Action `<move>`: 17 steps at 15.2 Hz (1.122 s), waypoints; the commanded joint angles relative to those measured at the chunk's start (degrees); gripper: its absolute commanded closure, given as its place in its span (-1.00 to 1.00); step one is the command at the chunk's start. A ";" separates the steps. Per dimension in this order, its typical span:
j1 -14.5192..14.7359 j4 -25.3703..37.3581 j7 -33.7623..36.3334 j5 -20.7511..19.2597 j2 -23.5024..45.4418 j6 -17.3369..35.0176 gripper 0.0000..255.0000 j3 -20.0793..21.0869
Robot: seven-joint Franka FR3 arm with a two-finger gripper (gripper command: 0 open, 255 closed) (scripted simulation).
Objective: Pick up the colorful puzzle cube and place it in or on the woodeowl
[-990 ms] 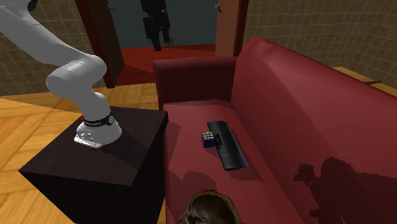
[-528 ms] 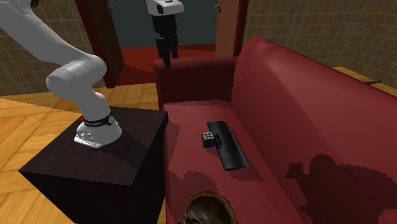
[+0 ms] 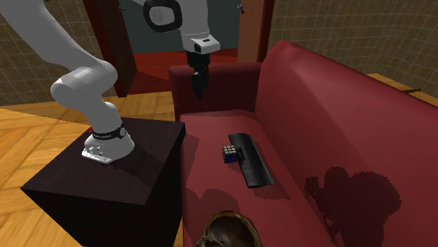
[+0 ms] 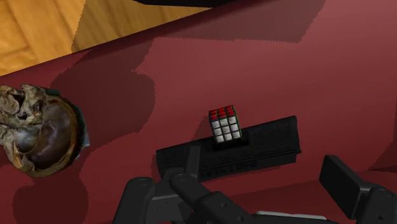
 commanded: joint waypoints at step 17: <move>-0.39 7.39 2.21 -8.27 39.55 29.22 -1.00 0.86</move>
